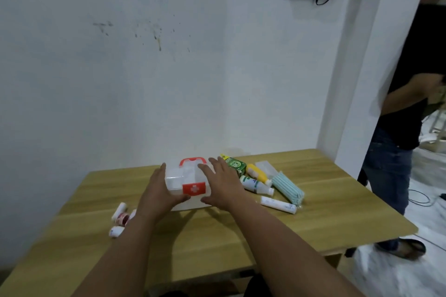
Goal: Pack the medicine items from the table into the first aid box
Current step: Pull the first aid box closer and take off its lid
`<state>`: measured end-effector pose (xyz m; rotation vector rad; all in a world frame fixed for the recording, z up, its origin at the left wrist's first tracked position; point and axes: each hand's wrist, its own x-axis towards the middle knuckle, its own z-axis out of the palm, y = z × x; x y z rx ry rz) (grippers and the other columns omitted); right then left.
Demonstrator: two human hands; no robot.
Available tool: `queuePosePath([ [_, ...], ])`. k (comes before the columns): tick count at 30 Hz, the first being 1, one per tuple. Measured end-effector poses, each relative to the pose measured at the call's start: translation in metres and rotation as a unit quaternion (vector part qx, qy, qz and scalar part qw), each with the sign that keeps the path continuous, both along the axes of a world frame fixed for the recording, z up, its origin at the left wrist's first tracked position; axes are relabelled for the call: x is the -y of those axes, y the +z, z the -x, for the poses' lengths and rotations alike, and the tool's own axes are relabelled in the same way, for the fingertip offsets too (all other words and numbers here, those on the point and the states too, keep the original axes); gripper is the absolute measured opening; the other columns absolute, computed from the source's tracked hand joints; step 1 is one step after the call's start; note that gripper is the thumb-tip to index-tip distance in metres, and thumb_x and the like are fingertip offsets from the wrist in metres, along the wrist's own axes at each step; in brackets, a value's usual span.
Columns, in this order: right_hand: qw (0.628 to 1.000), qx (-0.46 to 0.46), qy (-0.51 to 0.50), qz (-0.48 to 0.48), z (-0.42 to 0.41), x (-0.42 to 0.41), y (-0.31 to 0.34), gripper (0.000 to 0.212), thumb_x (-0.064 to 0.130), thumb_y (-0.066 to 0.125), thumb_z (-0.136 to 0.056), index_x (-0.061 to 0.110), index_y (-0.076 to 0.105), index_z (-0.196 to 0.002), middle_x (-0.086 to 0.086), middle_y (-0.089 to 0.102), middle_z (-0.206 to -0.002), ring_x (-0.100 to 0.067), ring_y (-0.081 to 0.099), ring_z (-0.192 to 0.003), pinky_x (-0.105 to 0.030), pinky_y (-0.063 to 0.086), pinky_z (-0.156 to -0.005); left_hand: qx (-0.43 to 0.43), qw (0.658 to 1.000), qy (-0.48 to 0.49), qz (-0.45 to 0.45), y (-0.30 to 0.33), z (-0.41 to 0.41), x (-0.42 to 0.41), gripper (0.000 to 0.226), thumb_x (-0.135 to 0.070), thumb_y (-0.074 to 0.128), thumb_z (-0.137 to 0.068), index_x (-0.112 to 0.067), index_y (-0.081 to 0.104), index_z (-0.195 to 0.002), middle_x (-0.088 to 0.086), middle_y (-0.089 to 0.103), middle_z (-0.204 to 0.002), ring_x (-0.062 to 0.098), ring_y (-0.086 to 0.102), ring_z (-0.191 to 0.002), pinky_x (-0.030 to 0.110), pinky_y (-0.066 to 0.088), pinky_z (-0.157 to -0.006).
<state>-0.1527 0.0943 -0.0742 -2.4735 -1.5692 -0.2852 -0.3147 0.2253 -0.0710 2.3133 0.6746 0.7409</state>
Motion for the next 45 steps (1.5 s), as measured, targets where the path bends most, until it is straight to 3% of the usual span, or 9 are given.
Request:
queuePosePath([
  [5, 1.0, 0.014, -0.003, -0.025, 0.002, -0.004, -0.009, 0.095, 0.058, 0.071, -0.084, 0.03, 0.018, -0.157, -0.01, 0.015, -0.168, -0.035, 0.006, -0.156, -0.057, 0.028, -0.118, 0.005, 1.0, 0.026, 0.003, -0.013, -0.002, -0.004, 0.101, -0.073, 0.084, -0.052, -0.038, 0.044, -0.138, -0.012, 0.058, -0.13, 0.015, 0.059, -0.116, 0.041, 0.06, -0.088],
  [9, 0.999, 0.025, 0.008, -0.037, 0.0, 0.0, -0.009, 0.088, 0.063, 0.061, -0.09, 0.029, 0.018, -0.158, -0.011, 0.017, -0.168, -0.036, 0.007, -0.156, -0.058, 0.029, -0.118, 0.013, 1.0, 0.025, -0.003, -0.013, -0.001, -0.004, 0.103, -0.077, 0.082, -0.052, -0.037, 0.043, -0.139, -0.013, 0.058, -0.131, 0.013, 0.059, -0.115, 0.04, 0.06, -0.087],
  [18, 1.0, 0.009, 0.022, -0.005, 0.0, 0.007, -0.005, 0.093, 0.068, 0.056, -0.089, 0.032, 0.008, -0.161, -0.009, 0.006, -0.171, -0.034, -0.003, -0.157, -0.06, 0.02, -0.12, 0.034, 0.999, 0.018, -0.016, -0.018, 0.004, 0.006, 0.092, -0.039, 0.091, -0.069, -0.04, 0.034, -0.141, -0.005, 0.054, -0.142, 0.016, 0.058, -0.122, 0.046, 0.056, -0.096],
  [21, 0.999, -0.008, 0.032, -0.002, 0.0, 0.011, 0.0, 0.094, 0.069, 0.053, -0.088, 0.034, 0.006, -0.161, -0.007, 0.004, -0.171, -0.033, -0.006, -0.157, -0.06, 0.018, -0.121, 0.051, 0.998, 0.025, 0.009, -0.018, 0.004, 0.011, 0.088, -0.039, 0.087, -0.076, -0.037, 0.031, -0.145, -0.006, 0.054, -0.14, 0.017, 0.059, -0.116, 0.042, 0.055, -0.094],
  [27, 0.998, -0.043, 0.034, -0.017, -0.001, 0.013, 0.004, 0.078, 0.07, 0.037, -0.096, 0.038, 0.01, -0.161, -0.004, 0.005, -0.172, -0.028, -0.007, -0.157, -0.056, 0.019, -0.122, 0.048, 0.997, 0.046, 0.039, -0.023, 0.005, 0.01, 0.099, -0.023, 0.088, -0.075, -0.031, 0.024, -0.151, 0.003, 0.057, -0.141, 0.028, 0.06, -0.119, 0.042, 0.055, -0.09],
  [31, 0.997, -0.053, 0.037, -0.035, -0.001, 0.013, 0.009, 0.079, 0.076, 0.013, -0.089, 0.041, 0.02, -0.159, -0.004, 0.013, -0.17, -0.028, 0.0, -0.157, -0.056, 0.025, -0.121, 0.048, 0.996, 0.055, 0.059, -0.023, 0.005, 0.01, 0.103, -0.026, 0.09, -0.073, -0.03, 0.024, -0.152, 0.004, 0.057, -0.141, 0.03, 0.06, -0.119, 0.047, 0.056, -0.091],
  [34, 0.993, -0.079, 0.041, -0.077, -0.002, 0.012, 0.008, 0.085, 0.078, 0.008, -0.081, 0.043, 0.035, -0.155, -0.004, 0.024, -0.168, -0.028, 0.007, -0.157, -0.053, 0.027, -0.121, 0.045, 0.995, 0.057, 0.073, -0.022, 0.005, 0.01, 0.104, -0.025, 0.091, -0.07, -0.027, 0.026, -0.152, 0.006, 0.057, -0.141, 0.032, 0.059, -0.121, 0.05, 0.055, -0.093],
  [38, 0.982, -0.122, 0.048, -0.134, -0.004, 0.011, 0.004, 0.089, 0.081, 0.01, -0.076, 0.044, 0.05, -0.146, -0.002, 0.035, -0.163, -0.028, 0.015, -0.155, -0.05, 0.026, -0.121, 0.035, 0.993, 0.066, 0.089, -0.021, 0.005, 0.01, 0.106, -0.03, 0.092, -0.069, -0.025, 0.027, -0.153, 0.008, 0.056, -0.142, 0.033, 0.059, -0.121, 0.052, 0.056, -0.092],
  [45, 0.974, -0.145, 0.061, -0.163, -0.011, 0.008, 0.005, 0.079, 0.081, 0.022, -0.08, 0.042, 0.059, -0.139, -0.003, 0.046, -0.157, -0.028, 0.025, -0.152, -0.048, 0.022, -0.122, 0.056, 0.991, 0.07, 0.104, -0.019, 0.006, 0.017, 0.094, -0.044, 0.088, -0.07, -0.026, 0.039, -0.148, 0.007, 0.062, -0.137, 0.029, 0.061, -0.116, 0.046, 0.055, -0.091],
])
